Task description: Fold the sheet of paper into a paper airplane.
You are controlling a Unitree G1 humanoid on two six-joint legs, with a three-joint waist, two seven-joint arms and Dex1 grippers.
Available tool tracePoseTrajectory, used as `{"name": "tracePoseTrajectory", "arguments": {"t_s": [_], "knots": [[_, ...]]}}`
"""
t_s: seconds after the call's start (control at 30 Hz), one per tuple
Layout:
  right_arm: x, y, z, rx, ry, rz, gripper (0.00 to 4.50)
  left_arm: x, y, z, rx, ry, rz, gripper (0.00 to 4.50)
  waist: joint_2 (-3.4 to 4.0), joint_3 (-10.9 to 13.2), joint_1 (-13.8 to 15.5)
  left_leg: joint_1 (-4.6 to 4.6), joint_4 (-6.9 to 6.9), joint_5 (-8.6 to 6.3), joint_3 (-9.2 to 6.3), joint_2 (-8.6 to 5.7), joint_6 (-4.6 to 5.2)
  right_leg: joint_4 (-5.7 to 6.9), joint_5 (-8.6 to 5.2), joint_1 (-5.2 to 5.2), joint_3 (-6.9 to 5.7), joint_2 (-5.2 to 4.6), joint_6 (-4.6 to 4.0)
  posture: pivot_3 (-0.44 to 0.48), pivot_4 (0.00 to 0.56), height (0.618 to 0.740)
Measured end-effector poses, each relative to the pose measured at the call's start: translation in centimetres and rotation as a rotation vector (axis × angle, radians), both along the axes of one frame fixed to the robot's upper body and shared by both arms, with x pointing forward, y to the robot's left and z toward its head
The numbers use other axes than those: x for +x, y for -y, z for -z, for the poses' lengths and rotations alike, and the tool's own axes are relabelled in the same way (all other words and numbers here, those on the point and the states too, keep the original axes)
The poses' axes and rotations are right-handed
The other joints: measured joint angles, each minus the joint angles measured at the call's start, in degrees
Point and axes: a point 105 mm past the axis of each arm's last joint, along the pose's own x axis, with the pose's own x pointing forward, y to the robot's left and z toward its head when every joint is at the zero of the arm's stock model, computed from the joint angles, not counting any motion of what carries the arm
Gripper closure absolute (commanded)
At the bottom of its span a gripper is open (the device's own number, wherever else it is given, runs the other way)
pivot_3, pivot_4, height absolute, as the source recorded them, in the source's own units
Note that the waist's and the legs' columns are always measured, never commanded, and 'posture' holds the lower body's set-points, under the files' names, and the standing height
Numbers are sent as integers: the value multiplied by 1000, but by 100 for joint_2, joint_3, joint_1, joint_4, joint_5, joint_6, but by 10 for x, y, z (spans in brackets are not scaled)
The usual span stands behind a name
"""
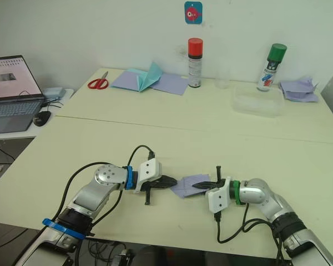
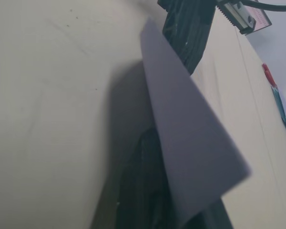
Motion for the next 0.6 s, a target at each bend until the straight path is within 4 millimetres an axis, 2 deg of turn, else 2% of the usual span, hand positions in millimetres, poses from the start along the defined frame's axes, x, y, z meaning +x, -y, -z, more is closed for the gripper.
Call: {"name": "tracePoseTrajectory", "arguments": {"t_s": [0.37, 0.6], "knots": [[0, 1, -4, 11, -5, 4, 4484, -2, -2, -6, -73, -61, -17, 4500, 2, 30, 0, -17, 0, 0, -1, -1, 0, 0, 0, -15, -3, 0, 0, 0, 150, 740], [0, 1, -6, 21, -7, 6, 4484, 0, -9, -9, -74, -82, -31, 4500, 4, 59, -1, -23, -2, 0, -1, -2, -1, 0, 0, -22, -3, 0, 1, 0, 150, 740]]}}
